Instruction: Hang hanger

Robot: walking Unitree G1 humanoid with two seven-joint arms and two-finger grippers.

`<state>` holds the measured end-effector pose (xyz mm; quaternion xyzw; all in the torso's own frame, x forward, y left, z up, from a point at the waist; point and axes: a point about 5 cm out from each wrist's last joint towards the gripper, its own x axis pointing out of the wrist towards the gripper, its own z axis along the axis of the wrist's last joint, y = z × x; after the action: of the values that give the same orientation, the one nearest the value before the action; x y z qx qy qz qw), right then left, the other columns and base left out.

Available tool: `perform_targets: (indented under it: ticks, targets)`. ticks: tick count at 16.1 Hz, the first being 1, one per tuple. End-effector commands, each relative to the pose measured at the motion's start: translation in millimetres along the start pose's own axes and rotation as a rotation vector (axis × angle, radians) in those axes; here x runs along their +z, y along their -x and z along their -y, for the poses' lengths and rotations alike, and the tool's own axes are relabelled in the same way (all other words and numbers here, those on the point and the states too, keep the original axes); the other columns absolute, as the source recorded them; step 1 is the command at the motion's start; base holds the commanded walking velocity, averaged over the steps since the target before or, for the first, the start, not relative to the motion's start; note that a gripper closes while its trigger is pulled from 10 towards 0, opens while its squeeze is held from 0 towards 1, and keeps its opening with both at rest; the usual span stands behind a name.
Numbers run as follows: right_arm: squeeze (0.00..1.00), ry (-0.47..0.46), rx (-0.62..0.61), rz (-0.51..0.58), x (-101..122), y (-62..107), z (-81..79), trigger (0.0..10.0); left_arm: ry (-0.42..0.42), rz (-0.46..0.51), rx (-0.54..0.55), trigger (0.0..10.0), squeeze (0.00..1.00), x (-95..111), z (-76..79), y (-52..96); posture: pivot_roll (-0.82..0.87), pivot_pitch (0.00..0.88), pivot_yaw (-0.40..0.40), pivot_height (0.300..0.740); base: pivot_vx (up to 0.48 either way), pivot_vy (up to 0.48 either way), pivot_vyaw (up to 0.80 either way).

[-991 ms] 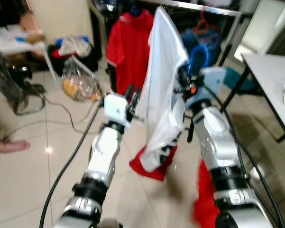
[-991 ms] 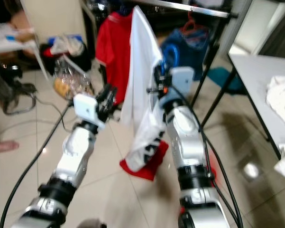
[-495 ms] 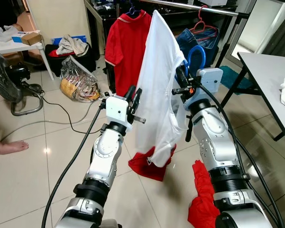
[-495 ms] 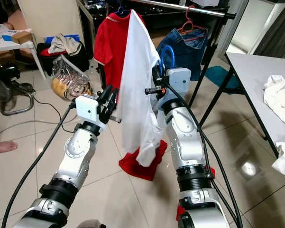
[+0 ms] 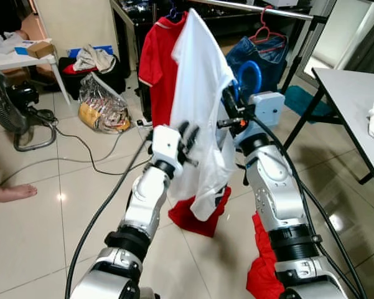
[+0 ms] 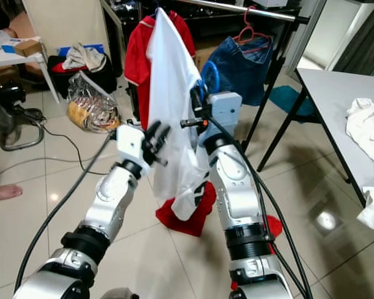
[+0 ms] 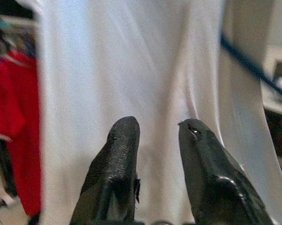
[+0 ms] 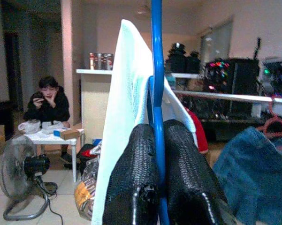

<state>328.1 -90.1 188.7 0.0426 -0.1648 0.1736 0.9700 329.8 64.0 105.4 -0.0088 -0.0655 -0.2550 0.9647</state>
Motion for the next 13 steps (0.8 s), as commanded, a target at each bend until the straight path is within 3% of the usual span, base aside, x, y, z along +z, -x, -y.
perform_targets:
  ticks: [1,2,7,13]
  targets:
    - [0.00,0.032,0.030,0.067,12.2,-2.1,-4.9,10.0,-0.004,-0.028,-0.041,10.0,0.28,0.0,3.8,-5.9,0.14,0.000,-0.024,0.740,0.000,0.000,0.00]
    - [0.00,0.039,0.039,0.070,13.0,-2.4,-6.5,10.0,0.000,-0.039,-0.047,10.0,0.00,-1.7,3.8,-6.0,0.14,0.000,-0.023,0.740,0.000,0.000,0.00]
    - [0.00,0.067,0.088,0.096,17.8,-3.9,-18.5,10.0,-0.007,-0.061,-0.103,10.0,0.00,-5.8,8.9,-9.1,0.14,0.000,-0.023,0.740,0.000,0.000,0.00]
    - [0.00,0.092,0.063,0.054,8.6,-1.8,-12.6,10.0,-0.041,-0.045,-0.154,10.0,0.00,-11.0,22.8,-3.7,0.15,0.000,-0.023,0.740,0.000,0.000,0.00]
